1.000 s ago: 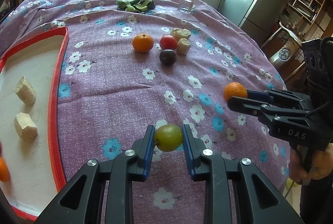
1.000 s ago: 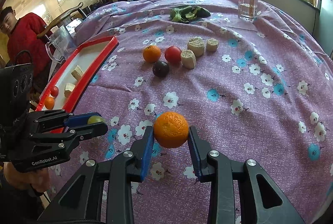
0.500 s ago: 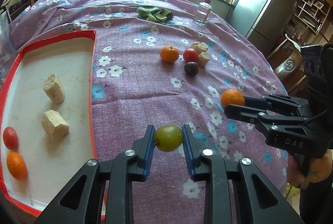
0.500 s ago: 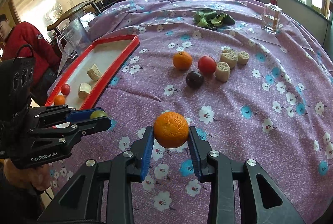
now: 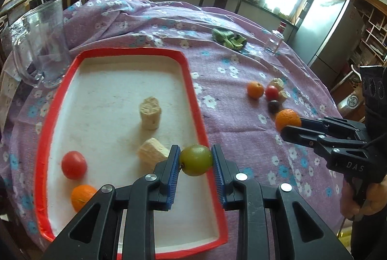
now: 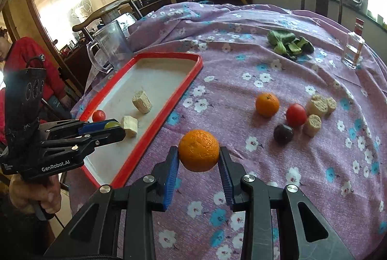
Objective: Organize fruits
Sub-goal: 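Carry the green fruit with left tool while right tool carries the mandarin over the tray, then open left tool to drop the green fruit while right tool releases the mandarin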
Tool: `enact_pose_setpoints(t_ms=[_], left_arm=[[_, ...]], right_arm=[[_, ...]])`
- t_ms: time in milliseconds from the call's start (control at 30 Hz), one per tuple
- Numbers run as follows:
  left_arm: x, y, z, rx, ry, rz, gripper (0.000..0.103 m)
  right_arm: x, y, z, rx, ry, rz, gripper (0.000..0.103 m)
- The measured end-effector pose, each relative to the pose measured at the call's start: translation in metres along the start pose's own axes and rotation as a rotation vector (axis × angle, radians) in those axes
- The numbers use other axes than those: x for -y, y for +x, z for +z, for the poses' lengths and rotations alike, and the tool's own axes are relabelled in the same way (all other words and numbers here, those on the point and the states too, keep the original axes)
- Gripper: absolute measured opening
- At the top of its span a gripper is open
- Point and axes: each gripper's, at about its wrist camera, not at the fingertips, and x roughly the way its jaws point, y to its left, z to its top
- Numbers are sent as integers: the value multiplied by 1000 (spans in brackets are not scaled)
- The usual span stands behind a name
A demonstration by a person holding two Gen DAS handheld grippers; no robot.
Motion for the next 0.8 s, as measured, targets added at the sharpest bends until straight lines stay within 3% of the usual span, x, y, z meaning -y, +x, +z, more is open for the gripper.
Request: enact_pose_setpoints(t_ms=[233,500,800], left_arm=[[-36,-9,11,12,-62,51,26],[-70,9,37,-32,-102,80,26],[-91,45,51,-86,-138,114,26]], right_arm=[[-39,28,42,7,-58,67,33],[-66,82,95,-4,-96,70,33],[-64,142,108,-86,-85,58,34]])
